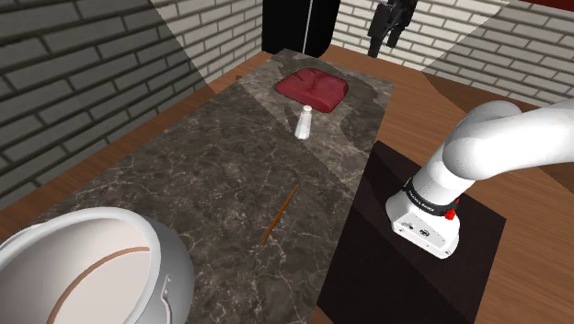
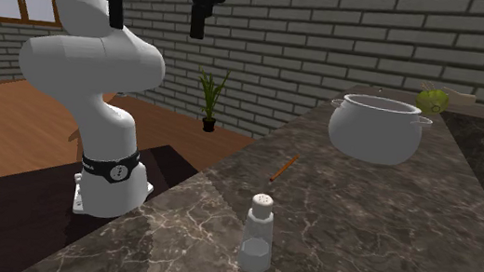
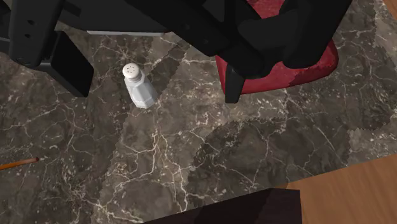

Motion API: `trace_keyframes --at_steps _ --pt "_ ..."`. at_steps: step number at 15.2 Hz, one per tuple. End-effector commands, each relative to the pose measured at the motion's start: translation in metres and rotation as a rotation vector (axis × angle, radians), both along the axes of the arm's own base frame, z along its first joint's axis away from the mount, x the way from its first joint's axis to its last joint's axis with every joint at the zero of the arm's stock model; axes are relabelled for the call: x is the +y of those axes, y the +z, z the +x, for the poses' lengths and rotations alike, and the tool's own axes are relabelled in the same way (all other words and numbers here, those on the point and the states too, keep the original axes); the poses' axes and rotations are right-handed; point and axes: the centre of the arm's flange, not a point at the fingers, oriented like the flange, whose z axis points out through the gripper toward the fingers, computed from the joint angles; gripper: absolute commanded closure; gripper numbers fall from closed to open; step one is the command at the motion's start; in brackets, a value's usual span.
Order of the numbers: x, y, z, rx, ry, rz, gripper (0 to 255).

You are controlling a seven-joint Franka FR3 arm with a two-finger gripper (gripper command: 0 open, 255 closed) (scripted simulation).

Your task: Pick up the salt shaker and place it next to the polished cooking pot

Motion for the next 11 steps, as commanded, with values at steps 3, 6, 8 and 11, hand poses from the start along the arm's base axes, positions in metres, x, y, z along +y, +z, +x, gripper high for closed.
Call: trace_keyframes --at_steps 3,6,8,11 --pt "0.008 -0.019 0.018 0.019 -0.011 0.006 0" --pt "0.020 -0.049 0.046 0.047 -0.027 0.016 0" --pt "0.028 -0.069 0.063 0.066 -0.038 0.022 0" --pt "0.040 -0.100 0.089 0.094 -0.054 0.031 0"
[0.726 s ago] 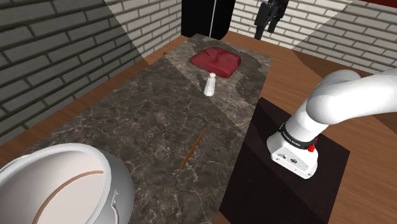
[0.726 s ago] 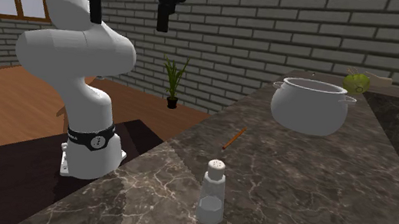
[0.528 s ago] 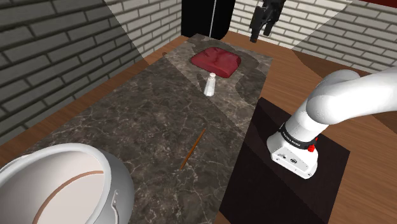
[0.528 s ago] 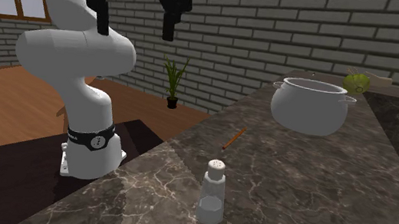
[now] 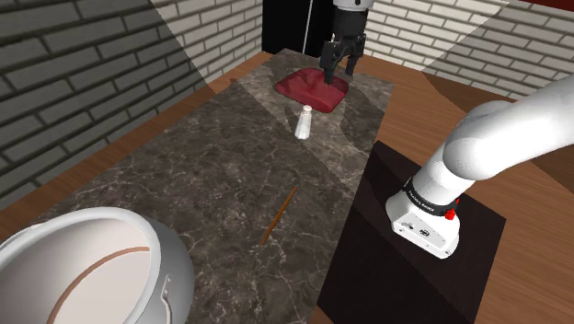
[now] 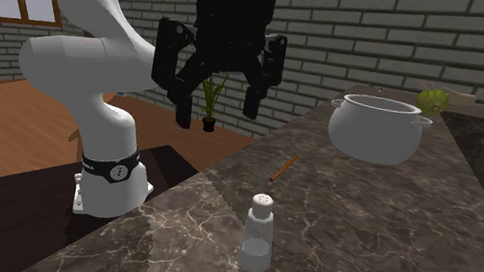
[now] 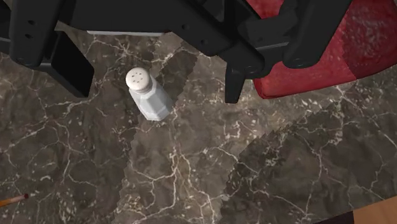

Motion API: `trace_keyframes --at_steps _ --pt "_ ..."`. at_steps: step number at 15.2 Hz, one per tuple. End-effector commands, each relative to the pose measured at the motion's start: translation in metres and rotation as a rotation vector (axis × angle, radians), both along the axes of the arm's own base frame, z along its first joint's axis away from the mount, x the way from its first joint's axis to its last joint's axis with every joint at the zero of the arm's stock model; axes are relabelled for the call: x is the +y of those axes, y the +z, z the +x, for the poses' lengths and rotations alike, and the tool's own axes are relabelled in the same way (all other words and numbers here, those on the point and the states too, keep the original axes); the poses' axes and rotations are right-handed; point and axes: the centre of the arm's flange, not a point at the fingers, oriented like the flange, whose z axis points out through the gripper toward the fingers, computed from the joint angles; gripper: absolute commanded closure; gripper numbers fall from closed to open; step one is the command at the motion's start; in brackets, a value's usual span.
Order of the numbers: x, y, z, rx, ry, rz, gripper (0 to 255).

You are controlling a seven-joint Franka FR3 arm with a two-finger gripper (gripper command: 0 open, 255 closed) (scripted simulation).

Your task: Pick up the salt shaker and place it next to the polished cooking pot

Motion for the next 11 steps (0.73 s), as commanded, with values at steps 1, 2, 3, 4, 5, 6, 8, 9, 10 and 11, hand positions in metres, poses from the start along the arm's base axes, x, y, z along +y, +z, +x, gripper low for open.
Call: trace_keyframes --at_steps 1,2,3,4,5,6,8,9,10,11 --pt "0.006 -0.020 0.016 0.018 -0.012 0.007 0" --pt "0.010 -0.030 0.025 0.028 -0.017 0.010 0" --pt "0.013 -0.041 0.033 0.037 -0.023 0.013 0" --pt "0.017 -0.051 0.042 0.047 -0.028 0.016 0" --pt "0.021 -0.062 0.050 0.056 -0.034 0.019 0" --pt "0.025 -0.073 0.058 0.066 -0.039 0.022 0" --pt "0.033 -0.094 0.074 0.084 -0.050 0.029 0" --pt "0.036 -0.105 0.082 0.094 -0.055 0.032 0" --pt "0.037 -0.107 0.083 0.095 -0.056 0.032 0" --pt "0.037 -0.112 0.082 0.095 -0.056 0.032 0"
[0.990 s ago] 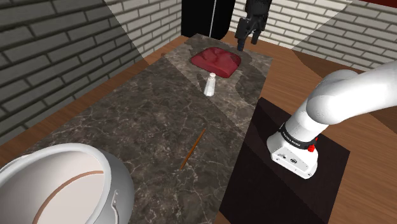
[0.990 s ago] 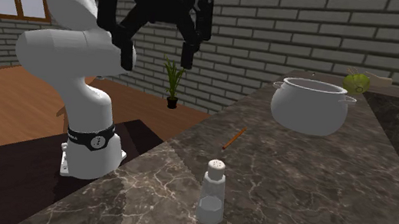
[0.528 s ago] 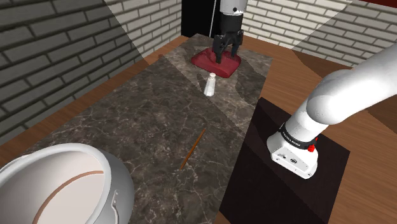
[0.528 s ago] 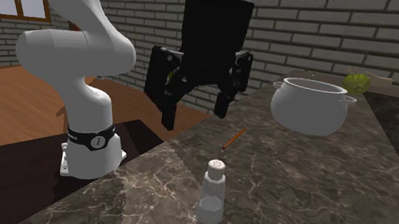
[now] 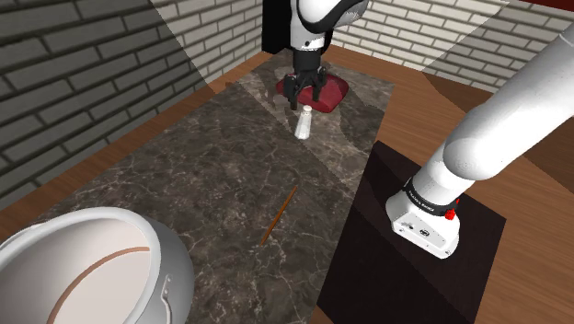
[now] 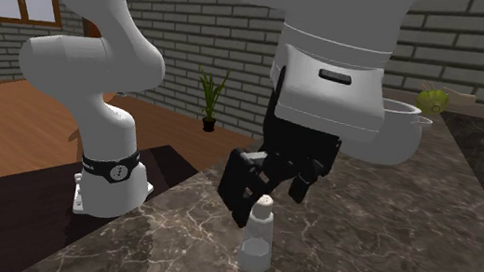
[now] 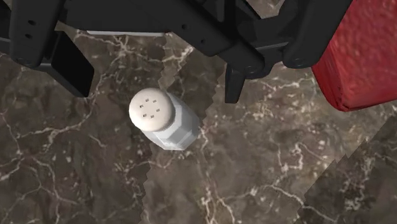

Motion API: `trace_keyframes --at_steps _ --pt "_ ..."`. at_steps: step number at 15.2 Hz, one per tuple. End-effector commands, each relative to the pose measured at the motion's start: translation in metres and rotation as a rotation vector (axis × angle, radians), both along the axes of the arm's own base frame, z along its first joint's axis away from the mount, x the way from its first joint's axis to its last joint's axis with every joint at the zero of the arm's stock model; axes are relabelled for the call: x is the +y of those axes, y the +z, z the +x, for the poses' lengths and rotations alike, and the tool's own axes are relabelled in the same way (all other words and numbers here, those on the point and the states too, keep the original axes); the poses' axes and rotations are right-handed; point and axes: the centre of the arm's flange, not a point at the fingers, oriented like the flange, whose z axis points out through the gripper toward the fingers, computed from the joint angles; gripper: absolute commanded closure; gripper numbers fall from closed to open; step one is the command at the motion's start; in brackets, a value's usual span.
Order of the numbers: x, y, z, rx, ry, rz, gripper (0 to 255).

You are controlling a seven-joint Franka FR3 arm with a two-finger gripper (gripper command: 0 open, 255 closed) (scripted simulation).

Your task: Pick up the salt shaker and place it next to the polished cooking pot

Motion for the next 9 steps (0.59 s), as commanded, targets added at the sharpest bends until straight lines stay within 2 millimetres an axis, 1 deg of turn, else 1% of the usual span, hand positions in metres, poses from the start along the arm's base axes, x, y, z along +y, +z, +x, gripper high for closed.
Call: trace_keyframes --at_steps 1,5,6,9 --pt "0.002 -0.011 0.002 0.002 -0.002 0.001 0" --pt "0.003 -0.031 -0.002 0.002 -0.002 0.001 0" --pt "0.003 -0.039 -0.004 0.002 -0.002 0.001 0" --pt "0.003 -0.039 -0.004 0.002 -0.002 0.001 0"
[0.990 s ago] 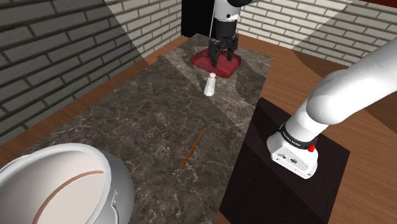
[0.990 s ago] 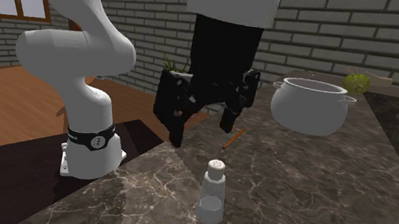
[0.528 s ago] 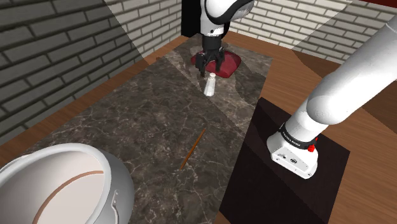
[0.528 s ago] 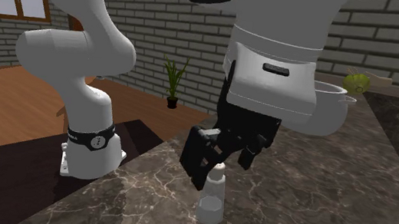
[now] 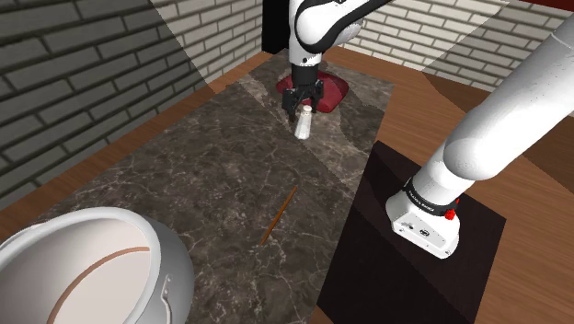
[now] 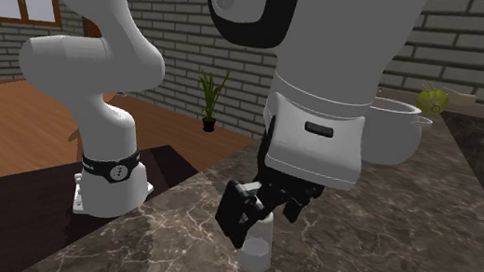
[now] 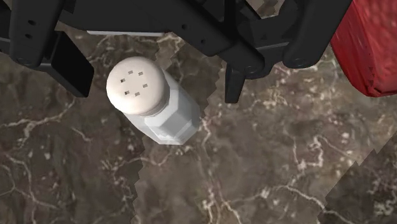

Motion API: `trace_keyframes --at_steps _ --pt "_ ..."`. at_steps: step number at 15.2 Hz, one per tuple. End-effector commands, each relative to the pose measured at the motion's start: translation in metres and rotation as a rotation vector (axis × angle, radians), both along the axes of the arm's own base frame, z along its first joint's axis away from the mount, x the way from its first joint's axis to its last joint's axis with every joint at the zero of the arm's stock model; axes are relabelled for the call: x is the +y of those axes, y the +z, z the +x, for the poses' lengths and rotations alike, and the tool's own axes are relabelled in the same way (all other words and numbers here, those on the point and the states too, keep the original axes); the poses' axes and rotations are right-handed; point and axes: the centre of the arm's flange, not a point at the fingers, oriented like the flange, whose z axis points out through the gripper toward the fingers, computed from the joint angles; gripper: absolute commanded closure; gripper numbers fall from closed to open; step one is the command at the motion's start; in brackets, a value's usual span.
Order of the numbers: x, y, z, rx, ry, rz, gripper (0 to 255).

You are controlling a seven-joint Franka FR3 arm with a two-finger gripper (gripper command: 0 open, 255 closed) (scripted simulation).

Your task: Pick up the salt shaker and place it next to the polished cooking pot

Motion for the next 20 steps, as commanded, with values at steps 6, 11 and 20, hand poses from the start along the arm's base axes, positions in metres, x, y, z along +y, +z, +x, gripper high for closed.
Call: trace_keyframes --at_steps 6,11,20 --pt "0.000 -0.001 0.000 0.000 0.000 0.000 255" --pt "0.000 -0.001 0.000 0.000 0.000 0.000 255" --pt "0.000 0.026 0.000 0.000 0.000 0.000 255"
